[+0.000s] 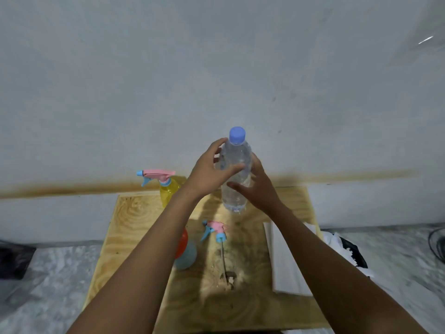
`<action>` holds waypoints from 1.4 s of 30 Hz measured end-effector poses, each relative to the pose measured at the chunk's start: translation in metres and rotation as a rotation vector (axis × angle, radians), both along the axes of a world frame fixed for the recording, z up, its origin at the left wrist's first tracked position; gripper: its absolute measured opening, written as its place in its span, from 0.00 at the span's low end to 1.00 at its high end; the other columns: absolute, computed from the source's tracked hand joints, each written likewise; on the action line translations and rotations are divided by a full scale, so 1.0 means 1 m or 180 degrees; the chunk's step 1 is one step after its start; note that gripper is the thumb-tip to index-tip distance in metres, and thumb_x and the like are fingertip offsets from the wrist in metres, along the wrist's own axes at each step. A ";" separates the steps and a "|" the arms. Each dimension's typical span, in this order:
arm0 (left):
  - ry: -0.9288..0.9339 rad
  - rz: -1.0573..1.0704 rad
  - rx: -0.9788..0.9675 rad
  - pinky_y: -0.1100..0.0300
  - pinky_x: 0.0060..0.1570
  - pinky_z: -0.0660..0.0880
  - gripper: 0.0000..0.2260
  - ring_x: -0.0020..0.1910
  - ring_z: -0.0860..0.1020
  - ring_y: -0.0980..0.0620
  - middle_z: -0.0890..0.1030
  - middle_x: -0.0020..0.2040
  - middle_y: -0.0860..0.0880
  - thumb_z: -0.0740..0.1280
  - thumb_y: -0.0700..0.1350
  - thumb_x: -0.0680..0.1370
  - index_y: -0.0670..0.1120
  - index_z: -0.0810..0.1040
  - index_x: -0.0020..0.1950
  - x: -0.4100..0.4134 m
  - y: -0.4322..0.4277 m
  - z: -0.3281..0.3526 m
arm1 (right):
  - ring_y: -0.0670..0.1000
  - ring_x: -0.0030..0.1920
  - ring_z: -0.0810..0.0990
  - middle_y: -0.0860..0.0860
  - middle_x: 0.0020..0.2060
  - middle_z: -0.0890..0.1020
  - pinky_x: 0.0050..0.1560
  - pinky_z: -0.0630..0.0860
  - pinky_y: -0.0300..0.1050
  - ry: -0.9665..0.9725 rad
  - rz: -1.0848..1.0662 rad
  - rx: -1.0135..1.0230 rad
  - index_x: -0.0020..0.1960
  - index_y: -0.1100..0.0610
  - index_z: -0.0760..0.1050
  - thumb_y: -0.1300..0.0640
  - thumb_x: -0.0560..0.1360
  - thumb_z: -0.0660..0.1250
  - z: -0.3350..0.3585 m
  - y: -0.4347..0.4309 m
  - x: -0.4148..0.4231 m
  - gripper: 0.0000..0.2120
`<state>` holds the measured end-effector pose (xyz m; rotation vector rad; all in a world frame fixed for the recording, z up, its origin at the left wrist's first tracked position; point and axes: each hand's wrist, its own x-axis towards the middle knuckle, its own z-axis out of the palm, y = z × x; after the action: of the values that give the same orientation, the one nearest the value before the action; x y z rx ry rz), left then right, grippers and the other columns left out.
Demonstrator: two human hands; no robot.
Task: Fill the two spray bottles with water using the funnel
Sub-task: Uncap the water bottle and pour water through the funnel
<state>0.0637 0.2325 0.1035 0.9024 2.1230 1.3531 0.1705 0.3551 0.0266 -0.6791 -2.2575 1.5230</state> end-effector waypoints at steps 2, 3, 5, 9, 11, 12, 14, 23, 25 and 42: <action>0.0060 0.0144 0.0041 0.67 0.52 0.76 0.30 0.59 0.78 0.54 0.78 0.62 0.53 0.77 0.53 0.72 0.54 0.70 0.72 -0.001 0.003 -0.003 | 0.45 0.68 0.74 0.42 0.71 0.72 0.62 0.74 0.44 0.0031 0.0006 0.0079 0.77 0.44 0.55 0.44 0.68 0.77 -0.002 0.002 -0.004 0.45; 0.0099 0.0194 0.0059 0.67 0.51 0.76 0.30 0.58 0.79 0.54 0.79 0.61 0.53 0.77 0.52 0.72 0.53 0.71 0.72 -0.002 0.003 -0.003 | 0.45 0.67 0.74 0.42 0.71 0.72 0.62 0.74 0.44 0.0073 -0.0016 0.0091 0.77 0.44 0.55 0.44 0.68 0.77 -0.002 0.002 -0.005 0.45; 0.0140 0.0207 0.0091 0.62 0.53 0.78 0.29 0.56 0.80 0.54 0.80 0.59 0.52 0.77 0.52 0.72 0.53 0.73 0.71 -0.004 0.005 -0.005 | 0.44 0.66 0.75 0.42 0.70 0.73 0.61 0.74 0.42 0.0149 -0.0063 0.0118 0.77 0.45 0.57 0.45 0.69 0.76 -0.003 0.002 -0.007 0.43; 0.0079 0.0339 0.0168 0.60 0.53 0.79 0.28 0.54 0.80 0.56 0.80 0.57 0.52 0.78 0.51 0.71 0.52 0.74 0.70 0.001 0.006 -0.009 | 0.43 0.63 0.77 0.43 0.68 0.75 0.58 0.75 0.38 0.0198 -0.0084 0.0287 0.77 0.46 0.57 0.46 0.72 0.74 -0.004 0.000 -0.005 0.40; 0.0036 0.0385 0.0220 0.62 0.52 0.79 0.29 0.54 0.80 0.56 0.80 0.58 0.52 0.78 0.50 0.71 0.51 0.73 0.71 0.006 0.005 -0.010 | 0.43 0.61 0.78 0.44 0.67 0.76 0.58 0.77 0.40 0.0198 -0.0099 0.0356 0.78 0.47 0.56 0.46 0.73 0.74 -0.004 -0.002 -0.002 0.40; 0.0019 0.0390 0.0247 0.63 0.52 0.79 0.30 0.54 0.79 0.57 0.80 0.58 0.53 0.78 0.50 0.71 0.51 0.73 0.71 0.009 0.005 -0.009 | 0.44 0.61 0.78 0.44 0.67 0.77 0.58 0.77 0.41 0.0194 -0.0108 0.0393 0.78 0.47 0.56 0.46 0.73 0.73 -0.004 -0.003 0.000 0.41; -0.0006 0.0369 0.0312 0.66 0.51 0.79 0.29 0.53 0.79 0.61 0.79 0.55 0.57 0.78 0.49 0.71 0.51 0.74 0.70 0.017 0.004 -0.004 | 0.46 0.61 0.79 0.45 0.67 0.77 0.57 0.78 0.43 0.0204 -0.0141 0.0440 0.79 0.48 0.54 0.45 0.73 0.73 -0.002 -0.005 0.008 0.42; -0.0119 0.0285 0.0431 0.62 0.50 0.80 0.28 0.47 0.78 0.64 0.79 0.52 0.58 0.78 0.50 0.71 0.52 0.75 0.69 0.059 -0.019 0.000 | 0.40 0.56 0.80 0.36 0.59 0.79 0.55 0.79 0.42 0.0085 -0.0271 0.0382 0.76 0.41 0.59 0.45 0.70 0.76 0.002 -0.028 0.062 0.40; -0.0150 0.0269 0.0406 0.61 0.50 0.80 0.28 0.47 0.78 0.65 0.79 0.51 0.58 0.78 0.50 0.70 0.52 0.75 0.69 0.068 -0.023 -0.004 | 0.39 0.55 0.80 0.33 0.56 0.79 0.55 0.78 0.41 0.0036 -0.0289 0.0347 0.75 0.39 0.58 0.46 0.70 0.77 0.000 -0.033 0.071 0.41; -0.0296 0.0179 0.0566 0.57 0.61 0.78 0.28 0.56 0.76 0.62 0.78 0.60 0.52 0.77 0.49 0.73 0.53 0.72 0.71 0.099 -0.045 -0.022 | 0.46 0.61 0.78 0.48 0.65 0.78 0.64 0.75 0.51 -0.0608 0.0239 0.0687 0.72 0.51 0.70 0.54 0.75 0.72 0.034 0.001 0.116 0.27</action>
<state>0.1631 0.1871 0.0812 0.8355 1.9959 1.6009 0.2866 0.3563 0.0606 -0.7093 -2.5692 1.2673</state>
